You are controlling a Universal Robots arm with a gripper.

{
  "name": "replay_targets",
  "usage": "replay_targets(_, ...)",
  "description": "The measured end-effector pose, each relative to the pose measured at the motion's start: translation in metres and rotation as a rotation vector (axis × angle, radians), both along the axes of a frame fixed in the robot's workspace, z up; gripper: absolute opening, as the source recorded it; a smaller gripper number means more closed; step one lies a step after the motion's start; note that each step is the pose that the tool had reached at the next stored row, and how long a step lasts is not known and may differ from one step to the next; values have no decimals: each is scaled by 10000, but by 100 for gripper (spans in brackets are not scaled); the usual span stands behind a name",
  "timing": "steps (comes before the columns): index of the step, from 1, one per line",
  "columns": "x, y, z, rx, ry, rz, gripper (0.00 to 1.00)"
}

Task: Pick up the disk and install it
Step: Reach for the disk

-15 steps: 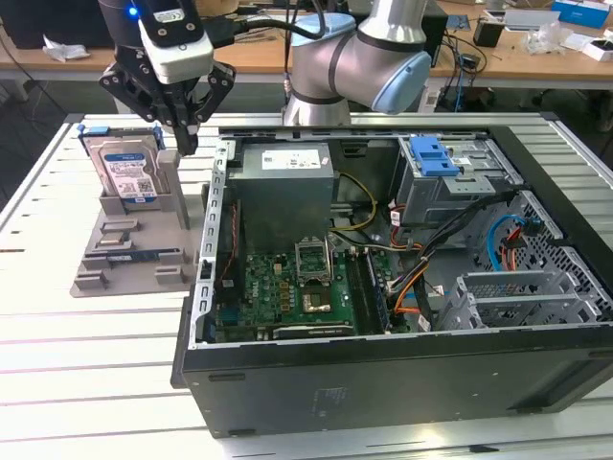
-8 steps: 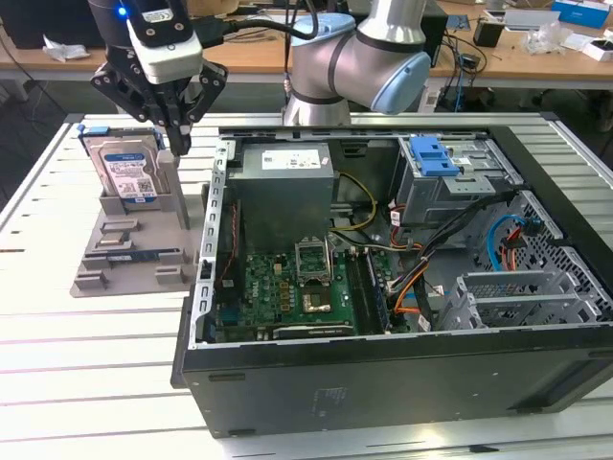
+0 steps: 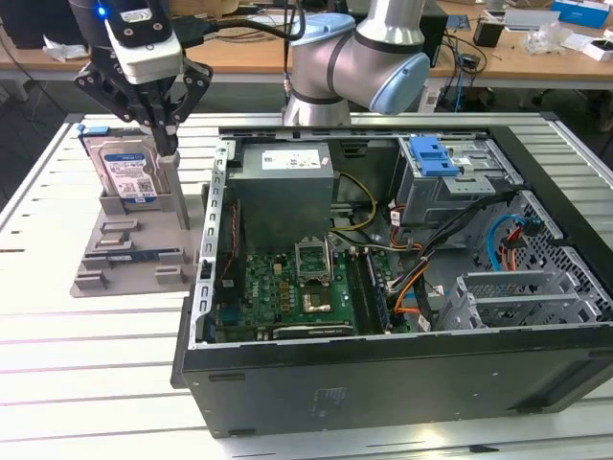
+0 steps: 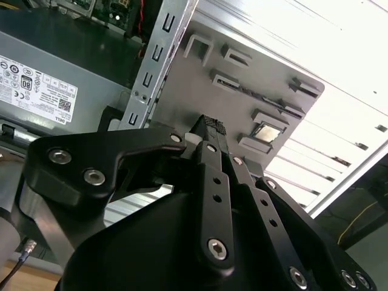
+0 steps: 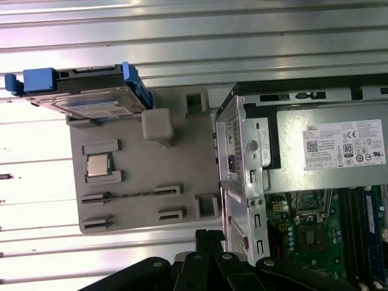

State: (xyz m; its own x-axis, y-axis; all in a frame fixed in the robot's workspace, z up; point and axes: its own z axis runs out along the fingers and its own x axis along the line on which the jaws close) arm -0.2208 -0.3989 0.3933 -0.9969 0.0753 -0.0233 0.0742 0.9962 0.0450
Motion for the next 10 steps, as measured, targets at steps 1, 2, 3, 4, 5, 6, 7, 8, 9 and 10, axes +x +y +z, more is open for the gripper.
replay_targets(1, -24, 0, 0, 0, 0, 0, 11)
replay_targets(2, -34, 0, 0, 0, 0, 1, 11)
replay_targets(3, -44, 0, 0, 0, 0, 0, 11)
replay_targets(4, -60, 0, 0, 1, 0, 0, 11)
replay_targets(5, -78, 0, -1, 1, 0, 0, 11)
replay_targets(6, -97, 0, -1, 1, 0, 0, 11)
replay_targets(7, -118, 0, 0, 0, 0, 0, 11)
replay_targets(8, -134, 0, -1, 0, 0, 0, 11)
replay_targets(9, -146, 0, 0, 0, 0, -1, 11)
replay_targets(10, -169, 0, 0, 1, 0, -1, 11)
